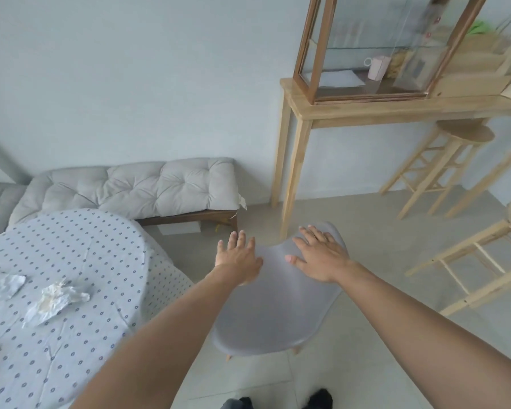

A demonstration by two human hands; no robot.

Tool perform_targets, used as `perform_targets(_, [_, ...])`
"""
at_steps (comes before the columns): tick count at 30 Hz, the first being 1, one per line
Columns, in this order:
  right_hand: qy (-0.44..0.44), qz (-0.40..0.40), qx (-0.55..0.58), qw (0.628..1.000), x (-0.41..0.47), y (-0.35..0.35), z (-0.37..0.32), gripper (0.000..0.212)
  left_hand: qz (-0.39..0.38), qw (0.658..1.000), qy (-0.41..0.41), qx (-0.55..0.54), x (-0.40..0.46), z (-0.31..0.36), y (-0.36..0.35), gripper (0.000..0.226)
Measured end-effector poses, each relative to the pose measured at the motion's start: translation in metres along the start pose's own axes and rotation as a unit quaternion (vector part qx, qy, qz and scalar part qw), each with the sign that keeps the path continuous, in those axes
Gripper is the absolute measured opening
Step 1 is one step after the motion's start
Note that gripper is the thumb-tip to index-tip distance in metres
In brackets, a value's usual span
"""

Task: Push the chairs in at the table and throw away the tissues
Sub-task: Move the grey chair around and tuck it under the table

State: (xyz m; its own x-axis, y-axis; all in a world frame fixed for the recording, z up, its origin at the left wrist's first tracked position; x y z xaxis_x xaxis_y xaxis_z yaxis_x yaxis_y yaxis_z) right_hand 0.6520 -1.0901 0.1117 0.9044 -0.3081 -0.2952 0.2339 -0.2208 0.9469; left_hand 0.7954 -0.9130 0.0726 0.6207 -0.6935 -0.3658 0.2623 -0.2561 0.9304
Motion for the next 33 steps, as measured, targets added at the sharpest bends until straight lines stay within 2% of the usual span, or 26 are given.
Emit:
perform_targets(8, [0.15, -0.047, -0.067, 0.985, 0.101, 0.017, 0.053, 0.075, -0.031, 0.985, 0.159, -0.051, 0.031, 0.028, -0.011, 0.071])
perform_targets(16, [0.296, -0.069, -0.136, 0.943, 0.13, 0.026, 0.07, 0.07, -0.017, 0.953, 0.279, -0.114, 0.017, 0.083, -0.021, 0.07])
perform_targets(25, [0.375, -0.072, -0.165, 0.91, 0.113, 0.014, 0.101, 0.07, 0.002, 0.922, 0.35, -0.164, -0.003, 0.147, -0.039, 0.071])
perform_targets(33, [0.428, -0.117, -0.21, 0.872, 0.116, -0.018, 0.142, 0.071, -0.008, 0.887, 0.407, -0.217, -0.01, 0.22, -0.073, 0.072])
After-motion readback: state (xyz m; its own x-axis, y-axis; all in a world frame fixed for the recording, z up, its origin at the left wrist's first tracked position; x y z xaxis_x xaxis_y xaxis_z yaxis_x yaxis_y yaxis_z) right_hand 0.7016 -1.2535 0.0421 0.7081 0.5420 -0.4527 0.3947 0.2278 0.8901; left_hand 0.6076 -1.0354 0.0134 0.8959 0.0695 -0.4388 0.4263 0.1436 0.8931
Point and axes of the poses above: each hand's wrist, its own x-axis towards the middle knuckle, its own y-axis out of the back of the hand, z = x × y, the point moved 2 cm from there along x, towards the middle knuckle, and after that the axes turned 4 degrees about x, right-handed, at the moved point
